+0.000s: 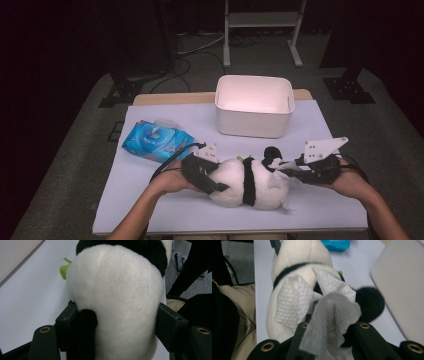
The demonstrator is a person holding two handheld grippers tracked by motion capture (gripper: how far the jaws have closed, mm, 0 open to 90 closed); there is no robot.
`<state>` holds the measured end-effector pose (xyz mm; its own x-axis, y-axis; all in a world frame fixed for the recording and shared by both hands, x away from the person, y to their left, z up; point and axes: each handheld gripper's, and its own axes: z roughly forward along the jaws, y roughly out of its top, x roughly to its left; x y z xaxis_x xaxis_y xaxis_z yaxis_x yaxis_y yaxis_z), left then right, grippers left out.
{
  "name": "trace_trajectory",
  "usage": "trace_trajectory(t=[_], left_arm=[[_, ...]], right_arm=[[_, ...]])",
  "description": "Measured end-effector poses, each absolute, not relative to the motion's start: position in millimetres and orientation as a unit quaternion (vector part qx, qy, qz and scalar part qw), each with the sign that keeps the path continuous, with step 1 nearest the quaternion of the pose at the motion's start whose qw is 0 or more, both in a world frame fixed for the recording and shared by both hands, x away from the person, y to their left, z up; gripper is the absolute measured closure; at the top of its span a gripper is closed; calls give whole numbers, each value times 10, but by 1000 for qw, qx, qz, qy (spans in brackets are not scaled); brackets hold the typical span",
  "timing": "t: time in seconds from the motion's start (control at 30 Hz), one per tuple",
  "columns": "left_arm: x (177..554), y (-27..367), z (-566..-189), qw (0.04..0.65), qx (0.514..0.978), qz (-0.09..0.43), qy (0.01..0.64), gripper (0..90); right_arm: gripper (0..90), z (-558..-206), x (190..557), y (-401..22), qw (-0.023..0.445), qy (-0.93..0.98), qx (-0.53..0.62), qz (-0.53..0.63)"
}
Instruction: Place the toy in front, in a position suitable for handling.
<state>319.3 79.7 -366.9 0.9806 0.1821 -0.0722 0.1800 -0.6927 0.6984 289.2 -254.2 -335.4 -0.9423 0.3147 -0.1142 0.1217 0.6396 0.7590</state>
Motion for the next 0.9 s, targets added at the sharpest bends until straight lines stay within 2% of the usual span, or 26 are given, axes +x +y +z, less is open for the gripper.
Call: trace_trajectory(t=[0.23, 0.63, 0.9], left_arm=[[3186, 693, -3648, 388, 916, 6, 96, 292], [3163, 474, -3667, 405, 910, 7, 86, 283], [3198, 539, -3701, 408, 909, 1, 85, 213]], right_arm=[[771, -3205, 2949, -2256, 124, 914, 86, 377], [771, -3246, 3041, -1905, 115, 935, 54, 330], [770, -3252, 3030, -1956, 113, 935, 56, 330]])
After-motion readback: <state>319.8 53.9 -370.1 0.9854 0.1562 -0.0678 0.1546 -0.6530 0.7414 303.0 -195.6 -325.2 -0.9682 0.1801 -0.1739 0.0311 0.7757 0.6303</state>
